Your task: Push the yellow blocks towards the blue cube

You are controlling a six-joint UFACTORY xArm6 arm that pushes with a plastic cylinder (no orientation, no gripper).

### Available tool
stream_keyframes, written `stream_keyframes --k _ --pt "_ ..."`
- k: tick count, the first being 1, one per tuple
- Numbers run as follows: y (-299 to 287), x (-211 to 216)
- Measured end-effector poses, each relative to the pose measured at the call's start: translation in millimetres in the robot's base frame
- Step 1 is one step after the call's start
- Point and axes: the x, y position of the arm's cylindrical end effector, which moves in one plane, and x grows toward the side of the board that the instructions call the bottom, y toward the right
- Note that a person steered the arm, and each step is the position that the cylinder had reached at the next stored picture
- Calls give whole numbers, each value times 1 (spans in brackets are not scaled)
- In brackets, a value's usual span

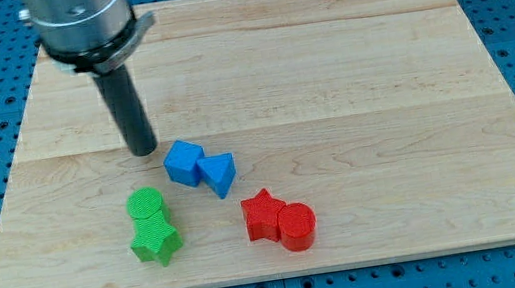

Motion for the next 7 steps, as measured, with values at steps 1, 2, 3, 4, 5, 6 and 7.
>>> stream_keyframes --k 1,2,3,4,5,6,7 --pt "-1 18" --pt "53 18" --pt "86 18" --pt "57 -42" --pt "53 -129" --pt "33 -214" --pt "-13 -265"
